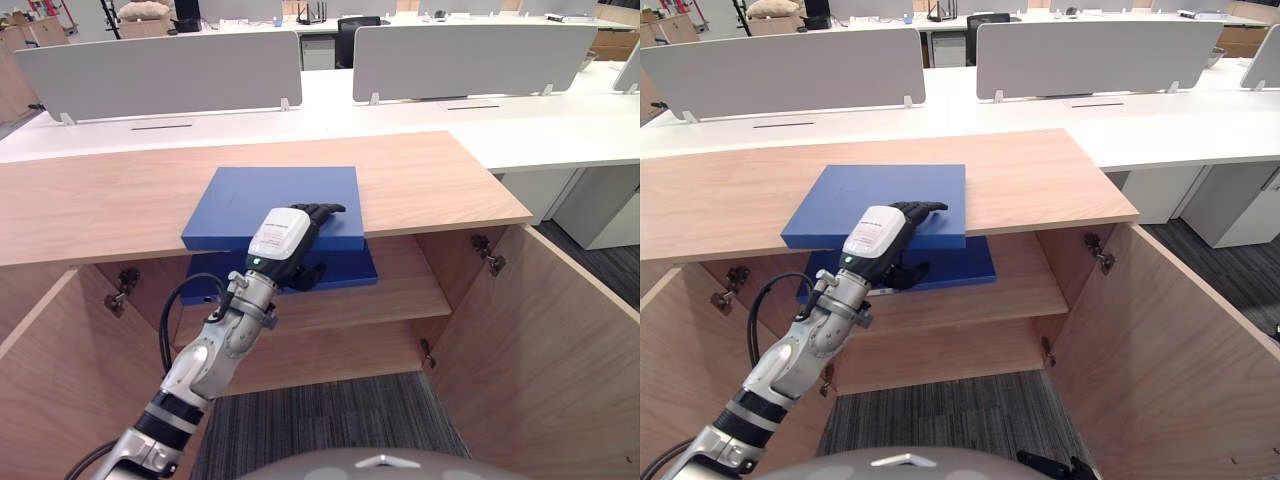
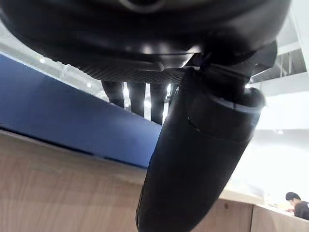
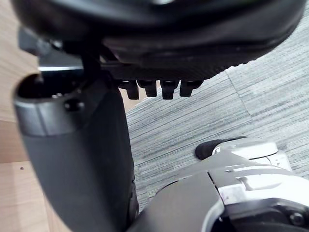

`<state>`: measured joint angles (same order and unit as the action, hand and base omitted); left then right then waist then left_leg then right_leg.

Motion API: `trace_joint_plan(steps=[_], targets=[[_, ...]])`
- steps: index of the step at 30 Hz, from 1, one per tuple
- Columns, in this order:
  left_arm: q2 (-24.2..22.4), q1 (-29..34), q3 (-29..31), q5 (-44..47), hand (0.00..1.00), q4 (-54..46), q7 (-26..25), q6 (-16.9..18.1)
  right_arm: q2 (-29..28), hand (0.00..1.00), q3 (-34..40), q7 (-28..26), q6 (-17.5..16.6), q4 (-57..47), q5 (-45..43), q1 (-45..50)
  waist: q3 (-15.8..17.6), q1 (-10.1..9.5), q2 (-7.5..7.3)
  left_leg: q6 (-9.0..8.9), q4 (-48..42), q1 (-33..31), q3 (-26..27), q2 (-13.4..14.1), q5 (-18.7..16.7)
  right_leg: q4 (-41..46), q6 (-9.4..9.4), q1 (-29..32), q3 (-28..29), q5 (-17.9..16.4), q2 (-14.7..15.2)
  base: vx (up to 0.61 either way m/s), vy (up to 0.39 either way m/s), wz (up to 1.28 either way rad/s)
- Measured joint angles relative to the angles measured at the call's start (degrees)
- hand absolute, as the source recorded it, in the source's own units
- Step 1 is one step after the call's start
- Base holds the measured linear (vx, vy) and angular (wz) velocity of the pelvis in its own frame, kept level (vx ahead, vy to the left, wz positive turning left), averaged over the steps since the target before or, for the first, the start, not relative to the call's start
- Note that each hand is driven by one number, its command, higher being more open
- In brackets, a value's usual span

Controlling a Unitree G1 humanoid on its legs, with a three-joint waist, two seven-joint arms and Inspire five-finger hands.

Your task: Walk over to the cabinet, pick up the folder, carry it to the office cabinet, place the folder inside the office cabinet, then close the office cabinet door

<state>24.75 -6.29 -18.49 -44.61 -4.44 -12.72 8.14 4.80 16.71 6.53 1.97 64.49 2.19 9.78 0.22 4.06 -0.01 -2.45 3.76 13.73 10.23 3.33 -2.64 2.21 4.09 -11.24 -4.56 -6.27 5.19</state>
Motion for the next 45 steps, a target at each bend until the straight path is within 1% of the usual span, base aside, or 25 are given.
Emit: trace_joint_plan(steps=[4,7,12,16,22,26,29,30,31,33,37,41,45], targets=[[-0.48,-0.03,0.21,-1.05,0.00,-1.34,-1.24,0.49,0.01,1.00,-0.02,0.02,0.00,-0.04,-0.02,0.02,-0.04,0.30,0.07,0.02,0.20,-0.02,0.01,-0.16,0.01,-0.33,0.14,-0.02,0.00,0.14,0.12,0.00,0.000,0.00],[-1.69,-0.03,1.53,-0.87,0.00,-3.57,-2.15,0.84,0.04,1.00,-0.02,0.10,0.00,-0.05,-0.02,0.03,-0.05,0.40,0.08,0.07,0.46,-0.02,0.02,-0.35,0.04,-0.90,0.30,-0.16,-0.03,0.35,0.27,0.00,0.000,0.00],[-2.91,0.82,1.33,-0.76,0.00,-4.38,-1.42,1.00,0.12,1.00,-0.05,0.31,0.00,-0.05,-0.01,-0.01,0.08,0.43,0.26,0.22,0.75,0.03,-0.01,-0.64,0.03,-1.63,0.46,-0.47,-0.15,0.57,0.49,0.00,0.000,0.00],[-3.85,1.56,1.34,1.13,0.00,-5.55,-1.20,1.15,0.10,1.00,-0.15,0.37,0.00,-0.04,-0.01,-0.03,0.12,0.42,0.20,0.40,0.79,0.04,-0.01,-0.76,-0.08,-1.67,0.46,-0.50,-0.20,0.57,0.64,0.00,0.000,0.00],[-7.89,5.05,1.12,5.42,0.00,-11.58,0.17,1.42,0.05,1.00,-0.39,0.60,-0.10,-0.03,-0.07,-0.03,0.17,0.26,0.13,0.65,0.02,-0.13,0.27,-0.79,-0.83,-1.39,0.49,-0.44,0.53,0.55,0.85,-0.01,-0.016,-0.02],[-10.16,5.09,0.91,10.92,0.00,-16.12,0.20,1.77,0.05,1.00,-0.69,1.13,-0.49,-0.04,-0.14,0.00,0.05,-0.07,0.24,0.75,-1.11,-0.97,0.51,-0.77,-1.38,-1.05,0.50,0.18,1.05,0.51,0.87,-0.01,-0.012,-0.03],[-11.74,5.09,0.81,16.29,0.00,-18.84,0.19,2.24,0.10,1.00,-2.74,1.60,-0.97,-0.21,-0.71,0.02,-0.03,-0.14,0.28,0.74,-1.23,-0.90,0.79,-0.74,-1.41,-1.00,0.50,0.19,1.38,0.51,0.79,-0.01,-0.016,-0.04],[-12.71,5.09,0.61,19.41,0.00,-20.16,0.13,2.65,0.08,1.00,-2.82,1.73,-1.01,-0.45,-1.40,0.07,-0.03,-0.18,0.29,0.74,-1.30,-0.90,0.81,-0.72,-1.41,-0.91,0.49,0.22,1.43,0.51,0.77,-0.01,-0.031,-0.02],[-12.96,5.09,0.48,20.70,0.00,-20.78,0.05,2.67,0.08,1.00,-2.94,1.81,-1.01,-0.61,-1.70,0.14,-0.05,-0.19,0.32,0.74,-1.32,-0.91,0.83,-0.71,-1.42,-0.85,0.49,0.25,1.46,0.51,0.76,-0.01,-0.031,-0.02],[-13.81,5.10,-0.66,27.01,0.00,-22.65,-1.13,2.84,0.29,1.00,-4.71,2.47,-1.01,-1.10,-2.30,0.28,-0.18,-0.31,0.40,0.75,-1.39,-0.93,1.07,-0.67,-1.43,-0.50,0.47,0.51,1.75,0.50,0.75,-0.02,-0.027,-0.05],[-15.01,5.10,-1.01,36.47,0.00,-24.38,-1.79,3.84,0.48,1.00,-6.79,2.90,-1.08,-2.15,-2.36,0.27,-0.51,-0.32,0.15,0.78,-1.64,-1.12,1.45,-0.67,-1.44,0.07,0.46,1.07,2.20,0.49,0.77,-0.03,-0.026,-0.06],[-16.50,5.14,-0.94,47.27,0.00,-26.08,-2.53,3.94,0.22,1.00,-6.87,3.03,-1.27,-4.33,-2.58,0.28,-0.75,-0.38,-0.12,0.88,-2.40,-2.16,1.47,-0.67,-1.48,0.72,0.46,2.13,2.37,0.49,0.83,-0.03,-0.016,-0.01],[-17.52,5.44,-0.33,54.50,0.00,-27.74,-2.71,3.99,-0.27,1.00,-8.96,3.67,-1.38,-8.98,-4.60,1.15,-0.87,-0.39,-0.31,0.88,-2.74,-2.60,1.43,-0.66,-1.48,0.87,0.50,2.26,2.34,0.54,0.82,0.00,0.000,0.00]])
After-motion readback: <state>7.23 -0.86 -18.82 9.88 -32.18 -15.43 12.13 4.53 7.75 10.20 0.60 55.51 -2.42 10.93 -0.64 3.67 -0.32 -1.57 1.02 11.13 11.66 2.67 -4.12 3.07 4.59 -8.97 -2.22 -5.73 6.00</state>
